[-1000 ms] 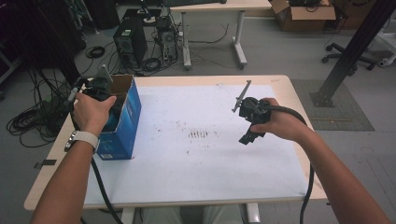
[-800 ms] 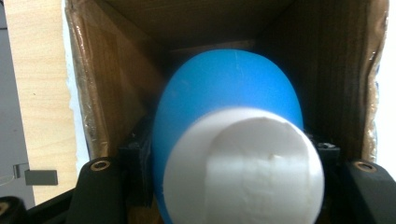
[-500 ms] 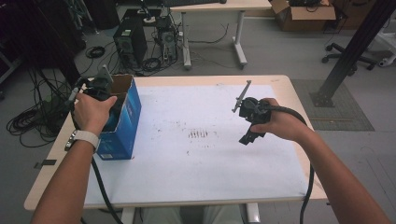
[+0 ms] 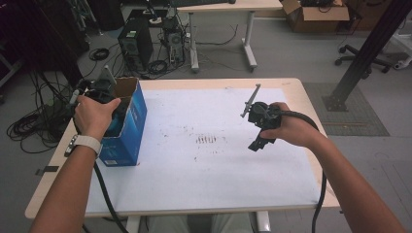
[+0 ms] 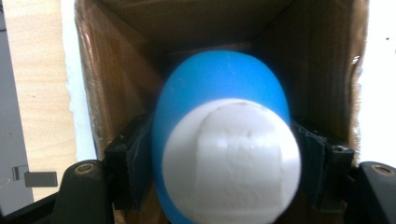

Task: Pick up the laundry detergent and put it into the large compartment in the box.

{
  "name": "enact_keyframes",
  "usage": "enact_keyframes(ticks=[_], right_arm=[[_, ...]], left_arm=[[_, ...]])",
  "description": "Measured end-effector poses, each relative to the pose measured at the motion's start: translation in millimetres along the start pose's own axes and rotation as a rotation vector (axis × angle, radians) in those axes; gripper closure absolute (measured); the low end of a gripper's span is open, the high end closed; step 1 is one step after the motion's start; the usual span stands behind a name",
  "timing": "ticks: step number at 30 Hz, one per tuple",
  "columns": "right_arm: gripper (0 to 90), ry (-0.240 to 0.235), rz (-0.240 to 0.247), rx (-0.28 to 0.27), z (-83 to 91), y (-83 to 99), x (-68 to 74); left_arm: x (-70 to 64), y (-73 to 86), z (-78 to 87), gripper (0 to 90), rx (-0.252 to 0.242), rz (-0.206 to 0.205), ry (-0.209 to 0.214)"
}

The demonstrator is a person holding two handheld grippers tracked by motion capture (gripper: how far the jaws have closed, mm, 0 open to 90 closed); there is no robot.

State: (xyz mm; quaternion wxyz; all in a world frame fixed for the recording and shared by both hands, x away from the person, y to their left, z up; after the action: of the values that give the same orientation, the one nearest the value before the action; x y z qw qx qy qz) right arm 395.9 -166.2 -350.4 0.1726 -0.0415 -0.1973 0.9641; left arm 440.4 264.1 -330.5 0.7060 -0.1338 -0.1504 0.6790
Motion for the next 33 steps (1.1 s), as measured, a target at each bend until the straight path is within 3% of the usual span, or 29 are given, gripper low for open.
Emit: enact_keyframes(ticks=[20,26,33], right_arm=[[9.1,0.007,0.005,-0.005,4.3,-1.8,3.3],[9.1,0.009,0.006,-0.004,5.5,-1.8,3.7],[9.1,0.01,0.012,-0.005,6.0,-3.6,4.2]], left_arm=[[4.0,-11.3,36.1,26.9,-0.06,-0.011,0.01],[1.2,-17.7,58.4,25.6,-0.092,-0.042,0.042],[-11.5,-20.5,81.1,24.5,-0.139,-0.102,0.087]])
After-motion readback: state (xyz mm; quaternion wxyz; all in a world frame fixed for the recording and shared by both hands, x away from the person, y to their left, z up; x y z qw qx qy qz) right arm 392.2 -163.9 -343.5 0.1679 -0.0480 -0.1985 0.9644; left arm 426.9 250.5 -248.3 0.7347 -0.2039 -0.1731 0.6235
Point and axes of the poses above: each handheld gripper's, and its own axes: z roughly backward along the jaws, y roughly out of its underside, x roughly to its left, the point moved 6 cm from there along -z, roughly forward along the jaws, and after that the axes turned 10 degrees about -x, right-handed, at the moved point
